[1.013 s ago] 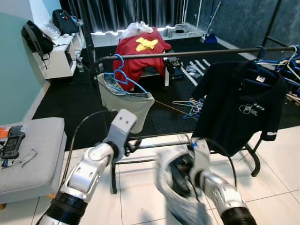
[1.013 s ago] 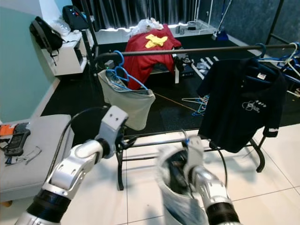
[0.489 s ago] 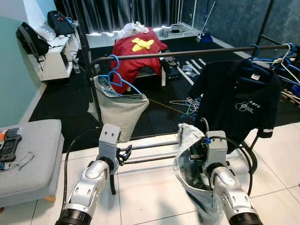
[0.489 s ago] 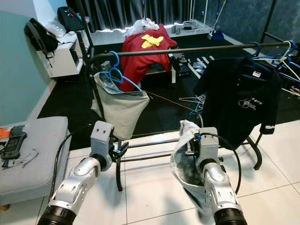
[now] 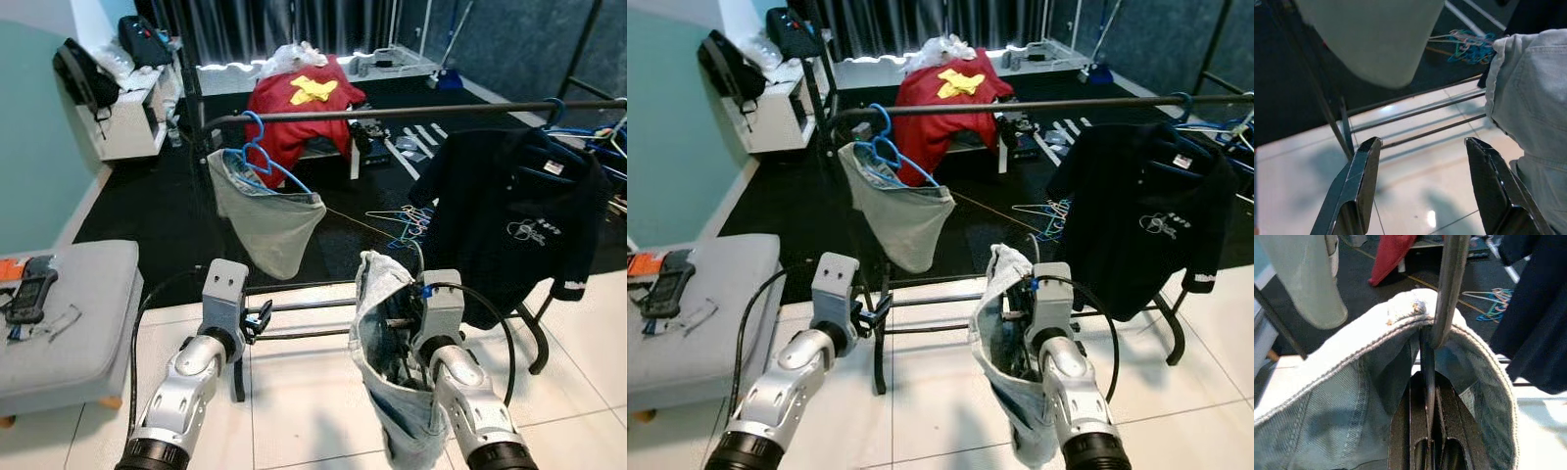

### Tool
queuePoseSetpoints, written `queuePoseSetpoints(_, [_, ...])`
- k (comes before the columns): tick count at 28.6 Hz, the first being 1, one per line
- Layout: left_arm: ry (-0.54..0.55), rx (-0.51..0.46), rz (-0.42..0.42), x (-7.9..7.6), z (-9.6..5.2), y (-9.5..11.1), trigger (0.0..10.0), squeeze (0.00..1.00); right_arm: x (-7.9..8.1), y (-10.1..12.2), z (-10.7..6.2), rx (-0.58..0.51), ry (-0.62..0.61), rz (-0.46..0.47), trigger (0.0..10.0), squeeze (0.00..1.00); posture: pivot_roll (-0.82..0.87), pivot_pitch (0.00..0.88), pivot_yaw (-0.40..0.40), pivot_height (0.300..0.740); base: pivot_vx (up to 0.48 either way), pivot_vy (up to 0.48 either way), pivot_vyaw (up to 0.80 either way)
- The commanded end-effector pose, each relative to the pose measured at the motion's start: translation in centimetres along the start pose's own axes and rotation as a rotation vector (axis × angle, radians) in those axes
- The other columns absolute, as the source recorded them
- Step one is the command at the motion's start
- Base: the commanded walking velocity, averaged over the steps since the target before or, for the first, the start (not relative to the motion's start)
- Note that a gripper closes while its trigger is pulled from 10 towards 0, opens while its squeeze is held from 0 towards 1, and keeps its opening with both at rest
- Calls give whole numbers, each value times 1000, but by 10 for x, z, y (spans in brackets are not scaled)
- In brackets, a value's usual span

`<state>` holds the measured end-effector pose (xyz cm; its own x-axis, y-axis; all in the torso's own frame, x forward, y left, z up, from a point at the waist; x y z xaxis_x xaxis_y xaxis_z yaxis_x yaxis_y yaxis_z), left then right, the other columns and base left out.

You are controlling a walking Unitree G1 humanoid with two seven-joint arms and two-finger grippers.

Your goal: Hang hanger

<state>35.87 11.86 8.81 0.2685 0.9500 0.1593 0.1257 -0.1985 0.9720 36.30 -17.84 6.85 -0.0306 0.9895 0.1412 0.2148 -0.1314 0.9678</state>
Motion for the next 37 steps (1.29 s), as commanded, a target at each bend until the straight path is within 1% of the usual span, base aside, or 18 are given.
queuePoseSetpoints(1, [-2,4,-8,-2,1,-3,10000,0,-4,2,-2,-27,-7,-7,10000,0,-68,38,41,740,0,-480,0])
queuePoseSetpoints(12, [3,-3,-13,-2,3,-2,10000,0,-5,4,-1,-36,1,-21,10000,0,-68,35,37,740,0,-480,0])
queuePoseSetpoints(21, [7,-5,-13,-1,4,0,10000,0,-5,6,0,-38,5,-23,10000,0,-68,33,38,740,0,-349,0])
queuePoseSetpoints(22, [2,15,-33,-1,4,-3,10000,0,-5,6,1,-39,5,-24,10000,0,-70,31,39,740,0,-368,0])
queuePoseSetpoints(23, [2,15,-33,-1,4,-3,10000,0,-5,6,1,-39,5,-24,10000,0,-70,31,39,740,0,-368,0])
queuePoseSetpoints(25, [2,48,-79,0,6,-7,10000,0,-5,6,1,-41,4,-27,10000,0,-72,29,41,740,0,472,0])
queuePoseSetpoints(32, [2,52,-67,1,8,-7,10000,0,-6,7,2,-45,2,-26,10000,0,-72,25,43,740,0,476,0])
queuePoseSetpoints(34, [10,48,-78,2,8,-7,10000,0,-6,8,2,-47,1,-23,10000,0,-72,25,44,740,0,480,0])
queuePoseSetpoints(35, [15,45,-85,2,9,-6,10000,0,-6,9,2,-49,1,-21,10000,0,-72,25,44,740,0,0,0])
queuePoseSetpoints(36, [12,37,-67,1,9,-4,10000,0,-7,10,2,-56,-2,-19,10000,0,-72,25,44,740,0,0,0])
queuePoseSetpoints(37, [12,37,-67,1,9,-4,10000,0,-7,10,2,-56,-2,-19,10000,0,-72,25,44,740,0,0,0])
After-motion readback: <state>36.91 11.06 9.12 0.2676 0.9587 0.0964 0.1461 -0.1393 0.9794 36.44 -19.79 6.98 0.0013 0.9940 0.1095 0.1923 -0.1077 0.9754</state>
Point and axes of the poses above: a point about 5 cm out from each wrist's last joint towards the gripper, its own z axis pointing out of the wrist towards the gripper, its own y axis along the axis of the wrist's last joint, x = y × z, the point moved 5 cm from there along z, pointing out of the wrist towards the gripper, and after that the axes turned 9 degrees about z, right-handed, at the moved point
